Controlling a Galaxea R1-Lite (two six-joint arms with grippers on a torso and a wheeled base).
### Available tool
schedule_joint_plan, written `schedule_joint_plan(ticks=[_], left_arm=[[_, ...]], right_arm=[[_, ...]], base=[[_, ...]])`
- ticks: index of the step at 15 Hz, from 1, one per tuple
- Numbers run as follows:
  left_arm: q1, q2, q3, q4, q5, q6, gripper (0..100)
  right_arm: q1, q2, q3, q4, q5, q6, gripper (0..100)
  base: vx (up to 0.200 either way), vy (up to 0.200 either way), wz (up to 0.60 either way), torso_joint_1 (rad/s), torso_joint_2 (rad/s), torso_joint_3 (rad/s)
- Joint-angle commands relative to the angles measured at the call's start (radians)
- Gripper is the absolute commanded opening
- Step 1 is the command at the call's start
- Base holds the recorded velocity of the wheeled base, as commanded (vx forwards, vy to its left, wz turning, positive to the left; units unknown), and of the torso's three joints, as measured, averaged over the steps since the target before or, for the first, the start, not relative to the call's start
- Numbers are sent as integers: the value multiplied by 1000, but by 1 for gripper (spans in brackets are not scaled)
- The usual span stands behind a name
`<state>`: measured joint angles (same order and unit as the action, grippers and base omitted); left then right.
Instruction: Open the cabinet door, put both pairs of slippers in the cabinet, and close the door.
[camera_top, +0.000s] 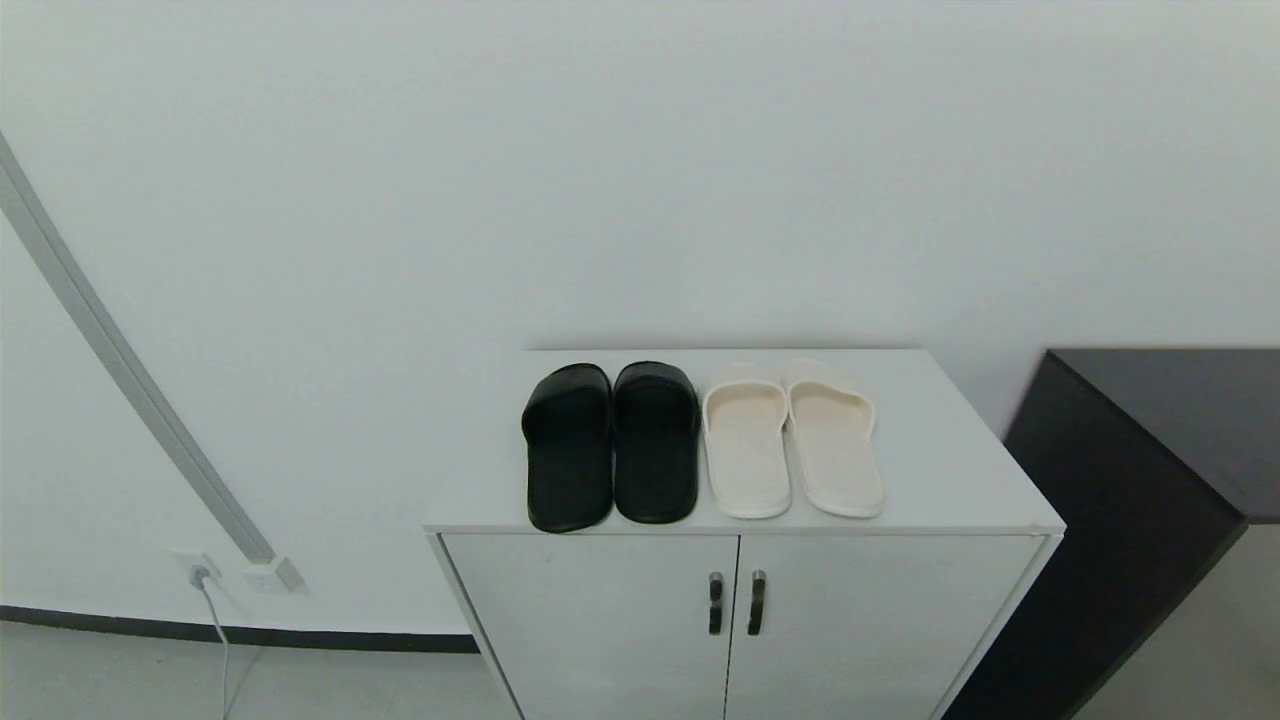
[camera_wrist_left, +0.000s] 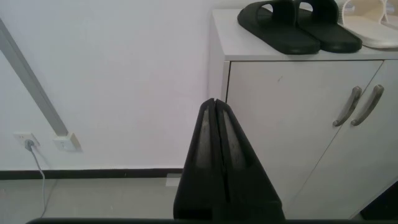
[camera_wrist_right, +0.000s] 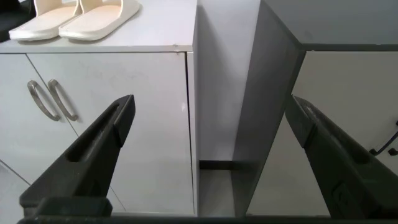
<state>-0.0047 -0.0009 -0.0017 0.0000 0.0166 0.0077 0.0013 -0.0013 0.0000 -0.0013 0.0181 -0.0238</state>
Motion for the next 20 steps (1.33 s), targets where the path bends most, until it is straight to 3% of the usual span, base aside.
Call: schedule_joint_plan(ticks=[1, 11, 13, 14, 16, 19, 20], left_arm=[[0, 1, 0, 0, 0, -2, 0], [0, 1, 0, -2, 2, -5, 0], [0, 1, 0, -2, 2, -5, 0], [0, 1, 2, -2, 2, -5, 0], [0, 1, 0, -2, 3, -5, 0], [0, 1, 2, -2, 6, 0, 0], [0, 1, 2, -2, 6, 0, 0]], right_arm=[[0, 1, 0, 0, 0, -1, 100], [0, 1, -9, -17, -4, -11, 100], [17, 167, -362, 38, 0, 136, 100], [20, 202, -414, 72, 16, 139, 100], [26, 386, -442, 130, 174, 125, 100], [29, 587, -445, 58, 284, 127, 100], [74, 699, -451, -19, 292, 130, 100]], base=[[0, 0, 0, 0, 0, 0], [0, 0, 0, 0, 0, 0], [0, 0, 0, 0, 0, 0], [0, 0, 0, 0, 0, 0], [0, 0, 0, 0, 0, 0], [0, 0, 0, 0, 0, 0], [0, 0, 0, 0, 0, 0]])
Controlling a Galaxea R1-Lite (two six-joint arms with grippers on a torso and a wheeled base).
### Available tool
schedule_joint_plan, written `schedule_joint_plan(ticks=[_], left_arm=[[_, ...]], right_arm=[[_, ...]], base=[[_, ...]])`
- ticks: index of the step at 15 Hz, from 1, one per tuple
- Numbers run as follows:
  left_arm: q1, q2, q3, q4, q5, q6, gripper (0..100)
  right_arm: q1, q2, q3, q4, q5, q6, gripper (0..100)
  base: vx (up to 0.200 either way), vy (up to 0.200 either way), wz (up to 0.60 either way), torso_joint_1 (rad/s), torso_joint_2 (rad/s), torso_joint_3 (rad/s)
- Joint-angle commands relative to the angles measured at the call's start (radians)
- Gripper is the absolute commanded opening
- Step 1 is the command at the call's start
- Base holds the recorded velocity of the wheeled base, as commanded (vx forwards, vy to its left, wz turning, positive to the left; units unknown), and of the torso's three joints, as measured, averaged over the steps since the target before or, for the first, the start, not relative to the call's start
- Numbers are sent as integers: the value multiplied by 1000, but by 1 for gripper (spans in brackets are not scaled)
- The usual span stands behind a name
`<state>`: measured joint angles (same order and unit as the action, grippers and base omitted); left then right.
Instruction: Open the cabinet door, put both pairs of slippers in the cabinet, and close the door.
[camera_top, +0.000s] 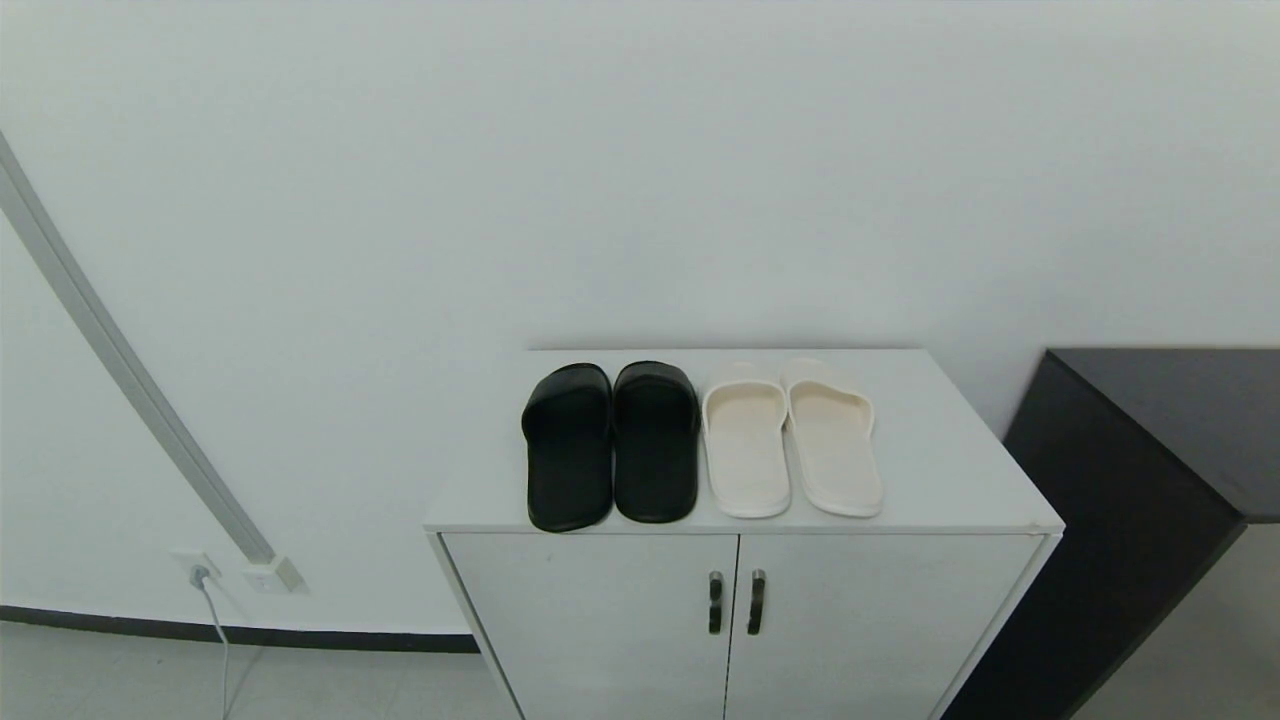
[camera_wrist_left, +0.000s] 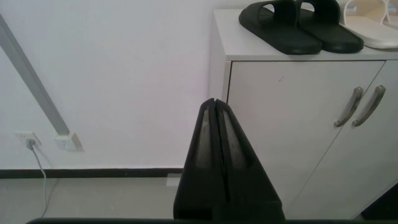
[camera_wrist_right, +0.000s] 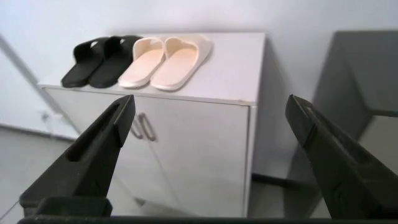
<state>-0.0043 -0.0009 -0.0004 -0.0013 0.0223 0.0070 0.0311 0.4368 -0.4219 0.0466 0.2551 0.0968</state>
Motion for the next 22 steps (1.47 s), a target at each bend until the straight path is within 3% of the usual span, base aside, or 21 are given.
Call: schedule_joint_plan(ticks=[1, 3, 4, 6, 7, 8, 10, 13, 16, 22], left_arm=[[0, 1, 0, 0, 1, -1, 0], [0, 1, 0, 0, 1, 1, 0], [0, 1, 0, 0, 2, 1, 0], [0, 1, 0, 0, 1, 2, 0], [0, 1, 0, 0, 1, 4, 0], [0, 1, 0, 0, 2, 4, 0], [0, 1, 0, 0, 1, 4, 0], [0, 1, 0, 0, -2, 2, 0], [0, 1, 0, 0, -4, 2, 0], [0, 1, 0, 1, -4, 2, 0]], right_arm=[[96, 326, -44, -108, 50, 18, 100], [148, 381, -60, -129, 46, 32, 100], [265, 496, -140, -136, -16, 87, 100], [383, 560, -192, -137, -108, 144, 100], [487, 600, -222, -162, -194, 159, 100], [510, 611, -227, -169, -212, 161, 100], [645, 734, -245, -248, -370, 161, 100], [724, 930, -270, -422, -537, 164, 100], [744, 1152, -367, -542, -659, 164, 100], [745, 1445, -637, -562, -858, 176, 100]], base=[[0, 0, 0, 0, 0, 0], [0, 0, 0, 0, 0, 0], [0, 0, 0, 0, 0, 0], [0, 0, 0, 0, 0, 0], [0, 0, 0, 0, 0, 0], [0, 0, 0, 0, 0, 0], [0, 0, 0, 0, 0, 0], [0, 0, 0, 0, 0, 0], [0, 0, 0, 0, 0, 0], [0, 0, 0, 0, 0, 0]])
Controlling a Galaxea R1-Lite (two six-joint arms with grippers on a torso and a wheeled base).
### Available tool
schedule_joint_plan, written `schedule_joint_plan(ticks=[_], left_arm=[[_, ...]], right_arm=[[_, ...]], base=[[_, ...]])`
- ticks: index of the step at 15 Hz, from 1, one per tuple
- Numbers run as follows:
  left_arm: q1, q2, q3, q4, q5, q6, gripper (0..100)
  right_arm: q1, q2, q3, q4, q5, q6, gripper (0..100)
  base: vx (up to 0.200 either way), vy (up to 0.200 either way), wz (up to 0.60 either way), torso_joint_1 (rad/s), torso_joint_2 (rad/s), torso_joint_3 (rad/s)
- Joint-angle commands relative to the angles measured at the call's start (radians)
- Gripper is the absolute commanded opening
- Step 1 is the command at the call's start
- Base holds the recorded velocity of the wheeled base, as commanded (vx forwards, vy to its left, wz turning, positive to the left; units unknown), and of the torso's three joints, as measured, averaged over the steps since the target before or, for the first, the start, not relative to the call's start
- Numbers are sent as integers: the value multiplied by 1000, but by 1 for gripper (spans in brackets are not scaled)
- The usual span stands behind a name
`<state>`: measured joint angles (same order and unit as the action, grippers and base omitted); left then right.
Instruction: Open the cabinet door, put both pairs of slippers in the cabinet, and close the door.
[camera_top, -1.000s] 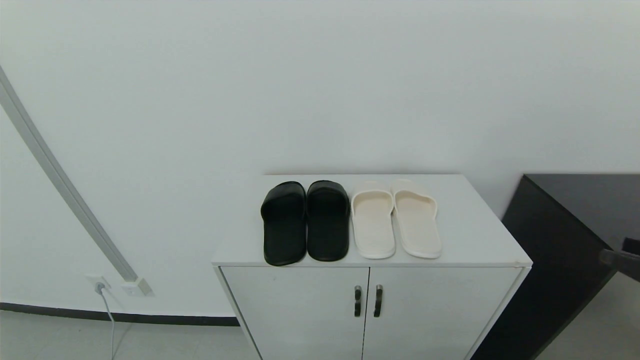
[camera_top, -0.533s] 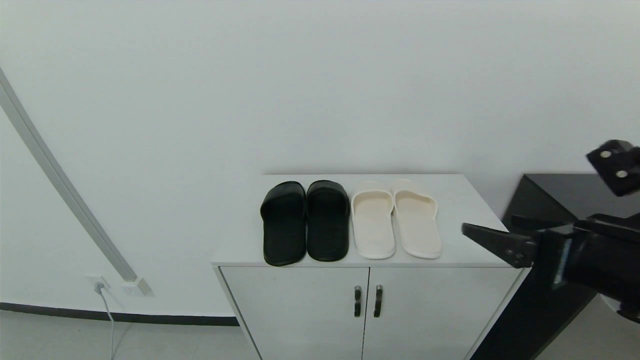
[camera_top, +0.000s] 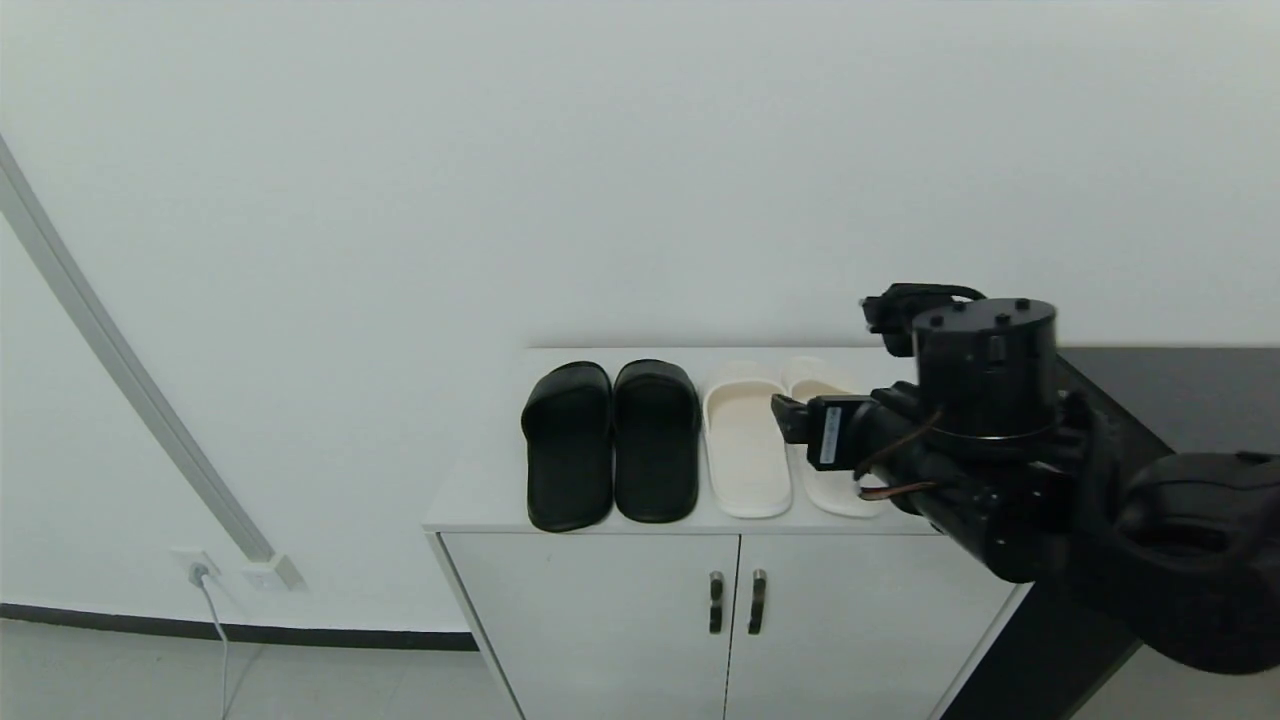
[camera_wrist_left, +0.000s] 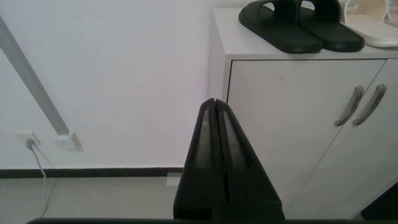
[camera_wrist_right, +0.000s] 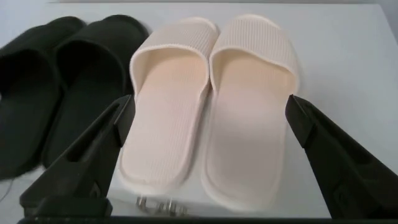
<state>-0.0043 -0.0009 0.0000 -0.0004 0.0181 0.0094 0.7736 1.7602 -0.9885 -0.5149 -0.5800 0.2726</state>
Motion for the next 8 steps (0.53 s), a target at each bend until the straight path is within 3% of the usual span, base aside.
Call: schedule_joint_plan(ticks=[1, 8], left_arm=[[0, 1, 0, -1, 0, 0, 0], [0, 1, -2, -1, 0, -5, 0]], right_arm=[[3, 154, -96, -2, -24, 0, 100], [-28, 266, -193, -4, -27, -4, 100]], base=[[0, 0, 0, 0, 0, 0], [0, 0, 0, 0, 0, 0]])
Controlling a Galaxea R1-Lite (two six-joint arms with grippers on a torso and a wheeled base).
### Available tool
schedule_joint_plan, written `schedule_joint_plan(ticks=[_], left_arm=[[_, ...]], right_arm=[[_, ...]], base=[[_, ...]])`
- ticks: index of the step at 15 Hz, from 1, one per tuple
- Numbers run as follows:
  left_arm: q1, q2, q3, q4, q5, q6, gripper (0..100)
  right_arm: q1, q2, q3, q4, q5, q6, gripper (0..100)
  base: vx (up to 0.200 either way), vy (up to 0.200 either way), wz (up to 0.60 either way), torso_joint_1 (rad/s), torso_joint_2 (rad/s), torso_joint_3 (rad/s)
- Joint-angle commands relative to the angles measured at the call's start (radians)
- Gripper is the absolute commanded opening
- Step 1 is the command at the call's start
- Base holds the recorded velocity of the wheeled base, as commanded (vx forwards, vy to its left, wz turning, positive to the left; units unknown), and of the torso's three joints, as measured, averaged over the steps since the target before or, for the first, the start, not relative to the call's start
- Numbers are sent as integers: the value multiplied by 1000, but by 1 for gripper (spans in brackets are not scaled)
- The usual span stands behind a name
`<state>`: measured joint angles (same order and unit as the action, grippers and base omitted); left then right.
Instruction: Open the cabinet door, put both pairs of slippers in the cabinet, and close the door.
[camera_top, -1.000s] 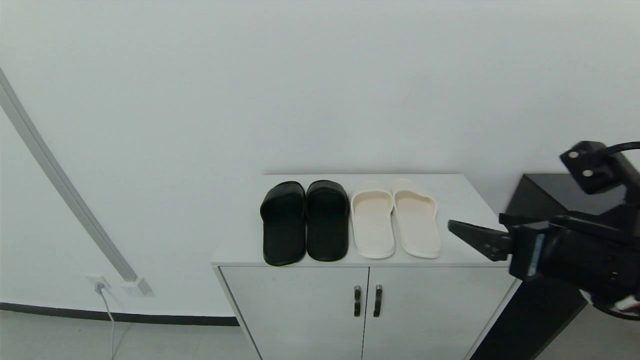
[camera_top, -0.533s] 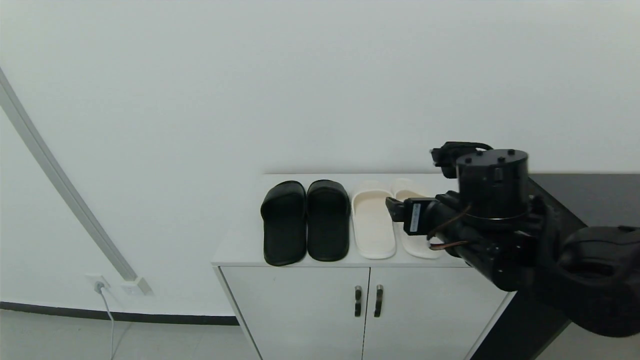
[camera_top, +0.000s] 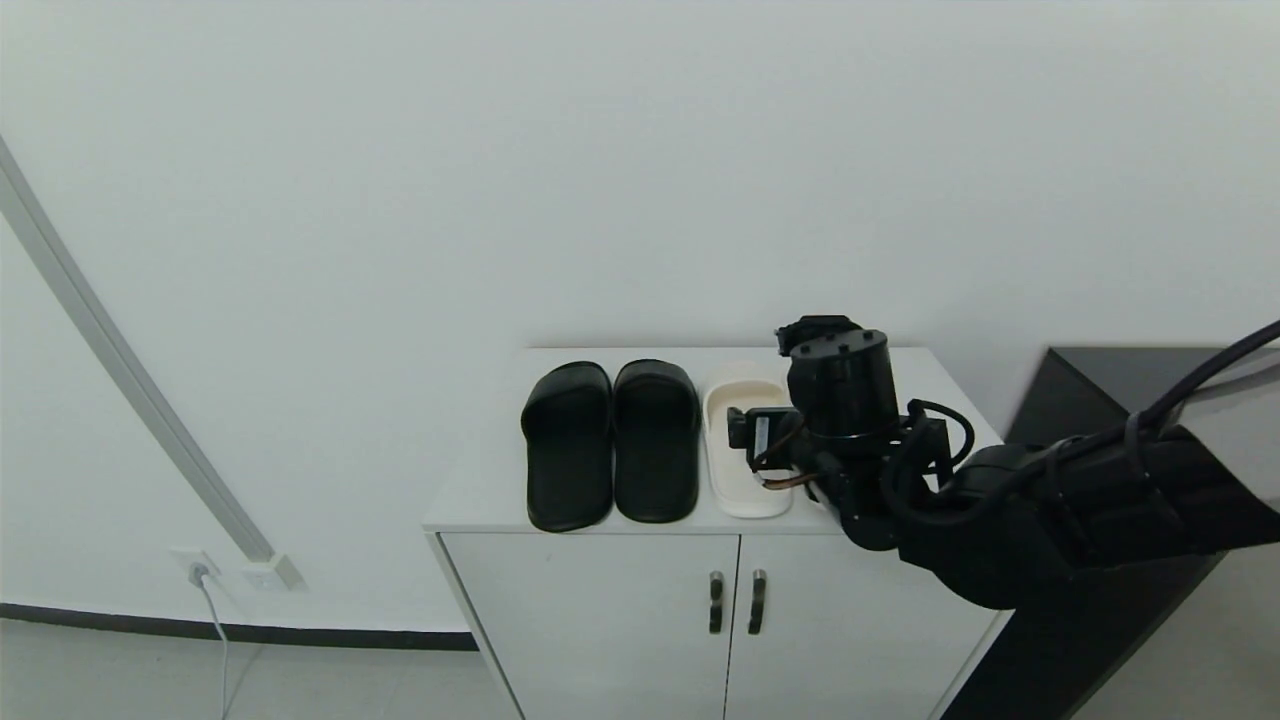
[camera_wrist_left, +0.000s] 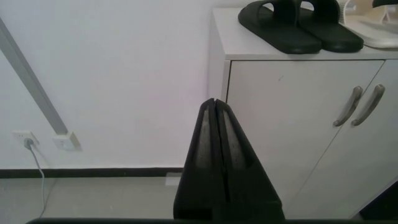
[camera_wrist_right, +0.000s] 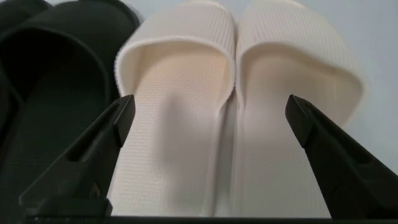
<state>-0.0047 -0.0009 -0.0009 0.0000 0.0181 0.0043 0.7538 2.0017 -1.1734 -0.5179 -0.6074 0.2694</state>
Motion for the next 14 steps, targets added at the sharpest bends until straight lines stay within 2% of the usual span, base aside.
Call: schedule_joint_plan(ticks=[1, 8, 13, 14], left_arm=[[0, 1, -1, 0, 0, -1, 0], [0, 1, -1, -2, 0, -1, 0], [0, 1, -1, 0, 0, -3, 0], [0, 1, -1, 0, 0, -3, 0]], right_arm=[[-21, 38, -18, -1, 2, -1, 100], [-74, 118, -143, 4, 11, -7, 100], [-83, 154, -175, 4, 12, -22, 100], [-83, 157, -173, 4, 12, -24, 0]], base=[[0, 0, 0, 0, 0, 0], [0, 0, 0, 0, 0, 0], [0, 0, 0, 0, 0, 0], [0, 0, 0, 0, 0, 0]])
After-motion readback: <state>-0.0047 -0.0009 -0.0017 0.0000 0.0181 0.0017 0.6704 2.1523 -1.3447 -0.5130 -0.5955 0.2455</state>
